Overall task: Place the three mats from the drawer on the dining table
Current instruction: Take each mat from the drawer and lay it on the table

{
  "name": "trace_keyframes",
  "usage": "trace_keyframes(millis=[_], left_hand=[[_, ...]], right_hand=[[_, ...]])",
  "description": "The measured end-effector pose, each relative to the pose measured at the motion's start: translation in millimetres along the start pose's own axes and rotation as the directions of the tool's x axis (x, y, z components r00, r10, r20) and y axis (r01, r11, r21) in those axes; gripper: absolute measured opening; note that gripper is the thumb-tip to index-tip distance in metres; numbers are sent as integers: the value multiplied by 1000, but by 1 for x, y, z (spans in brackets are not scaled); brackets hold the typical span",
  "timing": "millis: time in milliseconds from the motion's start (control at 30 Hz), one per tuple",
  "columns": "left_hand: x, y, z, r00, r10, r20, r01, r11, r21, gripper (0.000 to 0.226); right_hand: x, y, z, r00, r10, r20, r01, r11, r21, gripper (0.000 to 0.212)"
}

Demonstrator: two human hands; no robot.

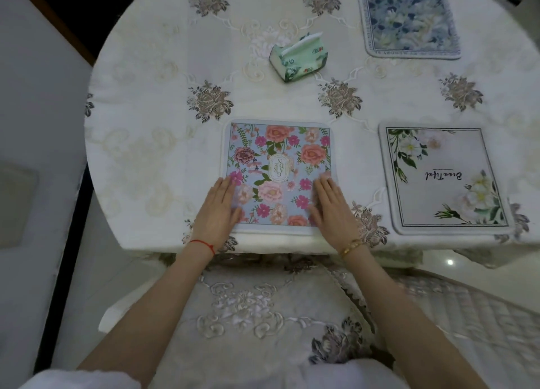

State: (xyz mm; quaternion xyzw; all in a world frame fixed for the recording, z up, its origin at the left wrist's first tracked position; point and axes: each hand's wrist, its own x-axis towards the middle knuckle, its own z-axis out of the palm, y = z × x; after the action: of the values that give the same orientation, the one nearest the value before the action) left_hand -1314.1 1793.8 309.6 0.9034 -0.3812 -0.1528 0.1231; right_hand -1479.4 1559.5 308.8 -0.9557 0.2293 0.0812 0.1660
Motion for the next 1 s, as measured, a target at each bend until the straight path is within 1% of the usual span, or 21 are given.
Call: trace_keyframes(millis=[100, 167, 333, 433, 567, 733, 800, 933, 1000], left_hand=[[-6, 21, 7, 998, 56, 37, -56, 998, 16, 63], [-8, 34, 13, 996, 51, 74, -54, 998, 41, 64], [-20, 27, 20, 998, -6, 69, 2, 998, 59, 65], [-28, 19, 21, 998, -27, 56, 22, 997, 75, 64], [-38, 11, 18, 998, -52, 31, 50, 998, 42, 63], [-56, 8, 10, 992, -120, 34, 120, 993, -3, 60], [-62, 14, 3, 994, -108, -7, 108, 994, -24, 57], [-71, 34, -19, 987, 24, -161, -37, 996, -82, 41], [-77, 45, -31, 973, 56, -223, -79, 992, -95, 36]], right_hand=[[-5, -28, 9, 994, -104, 27, 103, 993, 53, 71], [-6, -38, 16, 991, -119, 59, 115, 991, 60, 74], [-18, -21, 18, 991, -96, 89, 96, 995, 6, 74], [-34, -1, 17, 995, -63, 71, 66, 997, -44, 74], [-53, 15, 7, 998, -21, 66, 23, 1000, -16, 64], [-68, 21, -7, 998, 63, 5, -63, 998, 27, 57], [-72, 19, -14, 997, 67, -42, -66, 998, 20, 55], [-77, 5, -32, 984, 23, -179, -9, 997, 78, 46], [-83, -1, -40, 974, 6, -227, 15, 996, 91, 42]])
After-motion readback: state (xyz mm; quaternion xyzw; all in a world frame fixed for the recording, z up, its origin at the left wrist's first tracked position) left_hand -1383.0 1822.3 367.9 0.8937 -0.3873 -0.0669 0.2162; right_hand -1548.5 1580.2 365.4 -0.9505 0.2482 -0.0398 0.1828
